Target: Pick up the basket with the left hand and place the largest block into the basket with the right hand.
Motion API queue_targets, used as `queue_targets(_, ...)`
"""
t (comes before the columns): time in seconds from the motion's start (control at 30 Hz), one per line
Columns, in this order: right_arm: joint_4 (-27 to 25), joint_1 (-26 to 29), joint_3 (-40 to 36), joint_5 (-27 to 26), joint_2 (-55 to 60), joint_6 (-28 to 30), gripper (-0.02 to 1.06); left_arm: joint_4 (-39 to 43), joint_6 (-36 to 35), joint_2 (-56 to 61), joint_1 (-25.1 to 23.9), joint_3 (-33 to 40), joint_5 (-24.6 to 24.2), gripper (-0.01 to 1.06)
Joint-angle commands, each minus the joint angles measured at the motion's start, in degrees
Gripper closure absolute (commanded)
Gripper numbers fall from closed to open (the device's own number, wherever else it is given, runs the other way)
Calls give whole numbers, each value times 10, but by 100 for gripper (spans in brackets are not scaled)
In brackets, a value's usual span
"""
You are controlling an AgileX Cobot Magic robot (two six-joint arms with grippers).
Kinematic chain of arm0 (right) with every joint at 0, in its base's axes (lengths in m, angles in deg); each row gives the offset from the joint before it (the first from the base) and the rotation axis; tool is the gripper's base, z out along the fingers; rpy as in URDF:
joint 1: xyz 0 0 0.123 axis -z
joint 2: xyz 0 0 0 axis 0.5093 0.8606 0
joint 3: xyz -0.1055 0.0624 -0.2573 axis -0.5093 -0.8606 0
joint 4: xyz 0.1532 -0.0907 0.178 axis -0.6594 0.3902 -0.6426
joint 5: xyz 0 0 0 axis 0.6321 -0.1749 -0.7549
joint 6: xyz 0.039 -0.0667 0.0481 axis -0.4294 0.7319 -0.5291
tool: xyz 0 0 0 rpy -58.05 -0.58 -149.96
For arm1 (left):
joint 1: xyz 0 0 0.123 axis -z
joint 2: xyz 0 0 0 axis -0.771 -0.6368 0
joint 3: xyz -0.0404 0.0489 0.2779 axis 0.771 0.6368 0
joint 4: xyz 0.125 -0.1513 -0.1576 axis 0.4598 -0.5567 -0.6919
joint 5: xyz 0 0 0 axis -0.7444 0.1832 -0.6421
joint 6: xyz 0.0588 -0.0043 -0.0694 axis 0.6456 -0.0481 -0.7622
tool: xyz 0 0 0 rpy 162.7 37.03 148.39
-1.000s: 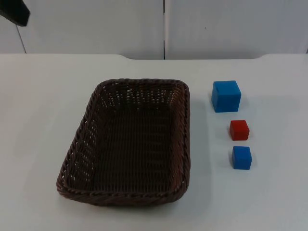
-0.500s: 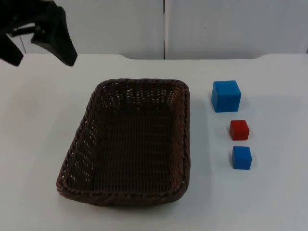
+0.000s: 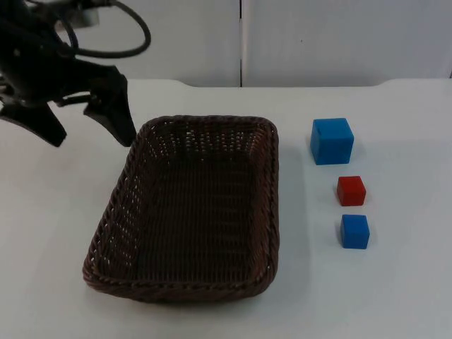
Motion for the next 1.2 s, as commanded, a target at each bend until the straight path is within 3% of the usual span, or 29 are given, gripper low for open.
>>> queue_targets(0.0,-1,-2,1,2,-1,0,-1,-24,16,-25,3,-15,-15,9)
queue_targets(0.17,-1,-2,1,2,-1,0,-1,-63,51,-58,3,-16,-11,9)
queue_targets(0.6,-1,-2,1,2,-1,0,-1,-98,60,-109,3,-14,31,9)
queue_targets(0.8,0,-2,1,2,-1,0,-1,-120,77,-128,3,-14,36,18)
queue_targets(1.1,1,-2,1,2,-1,-1,-1,-119,87,-141,18,-14,56,19)
queue_targets(1.17,1,-2,1,2,-1,-1,-1,-122,87,-146,19,-14,57,26)
